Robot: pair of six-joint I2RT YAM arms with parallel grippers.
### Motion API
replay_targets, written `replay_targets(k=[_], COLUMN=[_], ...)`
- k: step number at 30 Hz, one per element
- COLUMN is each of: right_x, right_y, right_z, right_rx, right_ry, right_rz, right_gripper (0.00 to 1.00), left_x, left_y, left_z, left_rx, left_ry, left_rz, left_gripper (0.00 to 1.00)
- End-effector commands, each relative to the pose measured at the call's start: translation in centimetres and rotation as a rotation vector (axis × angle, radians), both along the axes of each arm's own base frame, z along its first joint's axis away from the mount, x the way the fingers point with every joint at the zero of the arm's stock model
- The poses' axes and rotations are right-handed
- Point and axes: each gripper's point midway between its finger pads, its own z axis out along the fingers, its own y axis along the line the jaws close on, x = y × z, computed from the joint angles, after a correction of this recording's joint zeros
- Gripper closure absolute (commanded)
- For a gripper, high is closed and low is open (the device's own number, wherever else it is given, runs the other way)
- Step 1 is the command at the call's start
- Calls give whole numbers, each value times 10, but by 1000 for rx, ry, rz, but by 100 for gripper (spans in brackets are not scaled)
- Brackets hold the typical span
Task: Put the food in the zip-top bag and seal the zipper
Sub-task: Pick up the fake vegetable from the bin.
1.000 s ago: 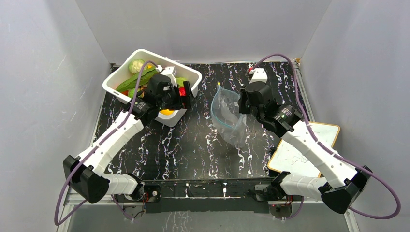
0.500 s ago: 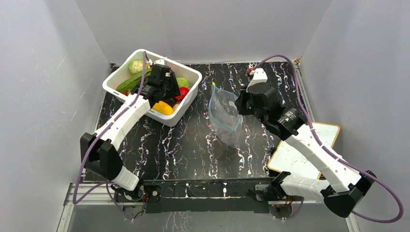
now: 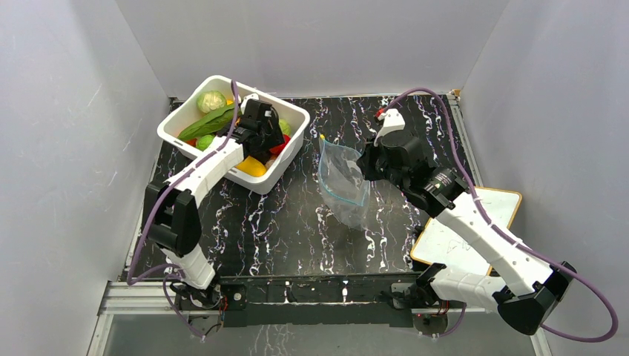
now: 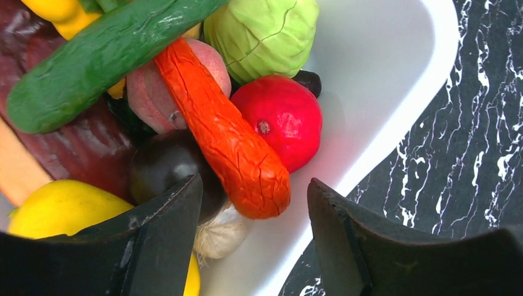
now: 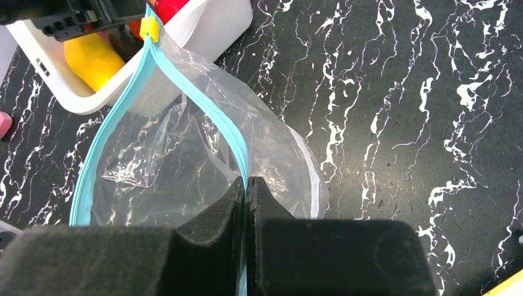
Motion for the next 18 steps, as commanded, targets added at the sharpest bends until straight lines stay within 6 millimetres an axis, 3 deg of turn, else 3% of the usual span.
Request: replay_targets(k=[1, 3, 10, 15, 18], right_x=[1, 1, -1, -1, -2], right_y=[1, -1, -3, -3, -2], right_z=[29, 30, 26, 21, 17], right_rx=[42, 40, 32, 36, 42], right_ry=[-98, -105, -102, -96, -86], right_rz=[18, 15, 15, 10, 12], right_gripper=[100, 100, 100, 100, 100], left_x=[15, 15, 12, 4, -1], left_y=[-3, -5, -4, 3, 2], left_z=[5, -3, -10, 1, 13], left_rx=[-24, -19, -13, 11, 3], left_ry=[-23, -4, 0, -21, -48], left_rz=[21, 20, 3, -10, -45], left_gripper=[36, 36, 58, 72, 75])
